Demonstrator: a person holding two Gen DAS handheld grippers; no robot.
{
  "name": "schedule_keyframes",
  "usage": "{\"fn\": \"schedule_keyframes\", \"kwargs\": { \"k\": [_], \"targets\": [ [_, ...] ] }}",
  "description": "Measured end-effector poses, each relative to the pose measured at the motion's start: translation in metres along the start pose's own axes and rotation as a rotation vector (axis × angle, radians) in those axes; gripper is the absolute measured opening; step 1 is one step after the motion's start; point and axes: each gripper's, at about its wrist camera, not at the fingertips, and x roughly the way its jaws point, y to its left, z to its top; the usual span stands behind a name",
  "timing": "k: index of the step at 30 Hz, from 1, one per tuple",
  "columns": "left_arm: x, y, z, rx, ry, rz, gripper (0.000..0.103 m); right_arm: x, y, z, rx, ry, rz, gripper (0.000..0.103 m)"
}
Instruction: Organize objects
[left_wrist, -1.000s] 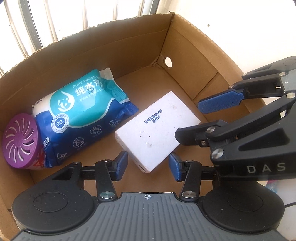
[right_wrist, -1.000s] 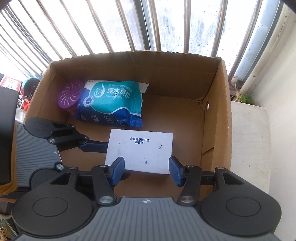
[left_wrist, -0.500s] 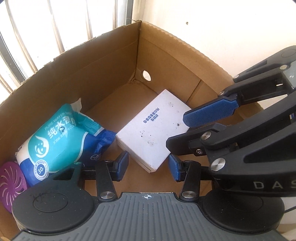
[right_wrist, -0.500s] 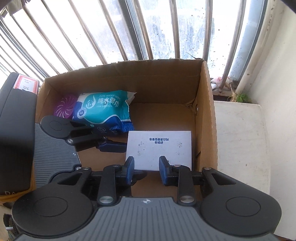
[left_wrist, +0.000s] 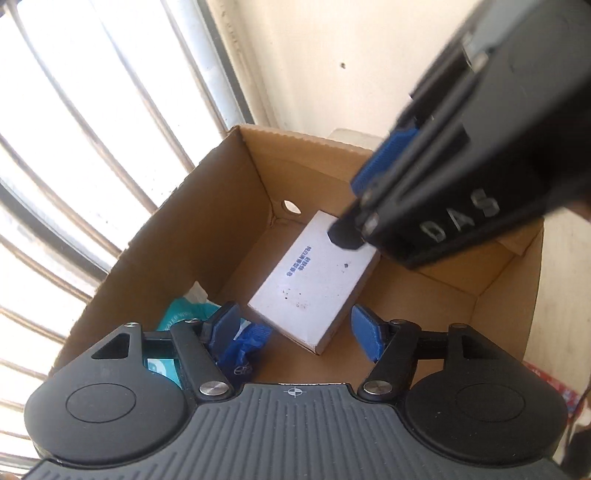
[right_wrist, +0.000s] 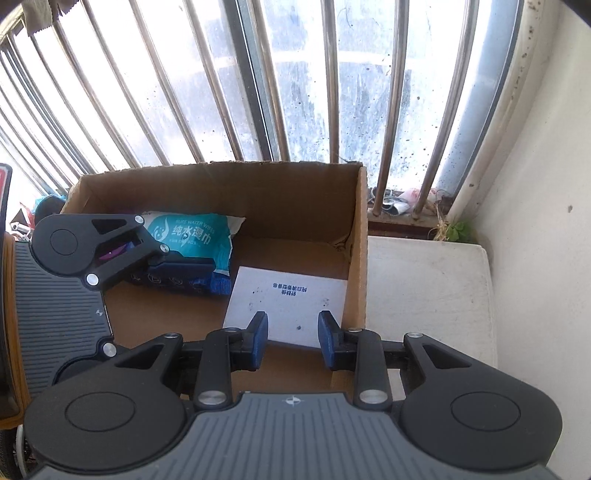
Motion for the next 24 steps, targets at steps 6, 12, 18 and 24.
{"fn": "schedule_keyframes", "kwargs": {
  "k": [6, 12, 18, 24],
  "targets": [
    [0.019, -0.009, 0.003, 0.124, 0.007, 0.011, 0.067, -0.001, -0.013, 0.006, 0.0, -0.03, 0.035, 0.033],
    [0.019, 0.004, -0.003, 0.099, -0.051, -0.035, 0.052, 0.005, -0.017, 0.008, 0.052, -0.064, 0.09, 0.033],
    [0.016, 0.017, -0.007, 0.06, -0.08, 0.02, 0.041, 0.012, -0.026, 0.004, 0.151, -0.058, 0.162, 0.032],
    [0.012, 0.019, -0.016, 0.13, -0.092, 0.101, 0.04, 0.012, -0.024, 0.003, 0.134, -0.066, 0.15, 0.032]
  ]
}}
